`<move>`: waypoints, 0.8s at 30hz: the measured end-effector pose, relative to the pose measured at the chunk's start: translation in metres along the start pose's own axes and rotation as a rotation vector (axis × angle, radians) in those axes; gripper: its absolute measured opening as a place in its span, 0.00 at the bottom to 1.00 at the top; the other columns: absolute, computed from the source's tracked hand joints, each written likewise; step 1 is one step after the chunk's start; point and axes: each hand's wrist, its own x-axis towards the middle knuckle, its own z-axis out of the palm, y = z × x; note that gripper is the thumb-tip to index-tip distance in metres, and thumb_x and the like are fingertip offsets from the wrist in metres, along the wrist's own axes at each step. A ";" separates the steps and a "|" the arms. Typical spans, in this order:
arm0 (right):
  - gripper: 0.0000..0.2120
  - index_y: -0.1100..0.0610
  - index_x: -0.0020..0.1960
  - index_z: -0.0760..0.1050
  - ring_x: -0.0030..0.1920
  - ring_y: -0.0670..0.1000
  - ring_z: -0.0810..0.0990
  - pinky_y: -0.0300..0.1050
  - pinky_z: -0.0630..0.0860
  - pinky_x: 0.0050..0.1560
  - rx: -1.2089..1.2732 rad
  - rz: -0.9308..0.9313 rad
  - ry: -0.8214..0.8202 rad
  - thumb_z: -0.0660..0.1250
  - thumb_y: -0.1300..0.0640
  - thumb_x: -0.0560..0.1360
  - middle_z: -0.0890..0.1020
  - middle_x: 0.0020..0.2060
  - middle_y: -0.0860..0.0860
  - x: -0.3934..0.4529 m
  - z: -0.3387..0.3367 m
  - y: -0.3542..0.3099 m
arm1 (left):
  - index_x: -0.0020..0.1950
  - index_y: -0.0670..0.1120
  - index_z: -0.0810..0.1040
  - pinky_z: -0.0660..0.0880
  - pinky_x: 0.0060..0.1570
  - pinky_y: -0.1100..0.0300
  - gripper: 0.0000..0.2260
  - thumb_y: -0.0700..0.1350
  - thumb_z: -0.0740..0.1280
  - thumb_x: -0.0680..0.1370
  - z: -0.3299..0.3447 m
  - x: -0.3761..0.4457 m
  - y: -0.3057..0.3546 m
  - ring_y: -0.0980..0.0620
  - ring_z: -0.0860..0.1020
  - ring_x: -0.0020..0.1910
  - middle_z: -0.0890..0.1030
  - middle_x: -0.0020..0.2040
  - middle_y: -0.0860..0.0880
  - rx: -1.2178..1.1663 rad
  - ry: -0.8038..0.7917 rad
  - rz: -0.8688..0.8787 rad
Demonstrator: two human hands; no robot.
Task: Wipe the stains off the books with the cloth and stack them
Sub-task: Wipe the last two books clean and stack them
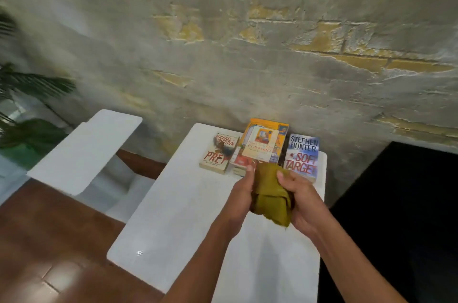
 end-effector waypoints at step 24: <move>0.22 0.51 0.47 0.83 0.51 0.49 0.84 0.43 0.78 0.49 -0.518 -0.662 0.006 0.71 0.77 0.69 0.86 0.47 0.48 -0.030 0.210 0.079 | 0.58 0.55 0.79 0.81 0.54 0.41 0.20 0.36 0.75 0.71 -0.237 -0.091 0.070 0.48 0.82 0.58 0.80 0.59 0.46 0.292 0.070 0.758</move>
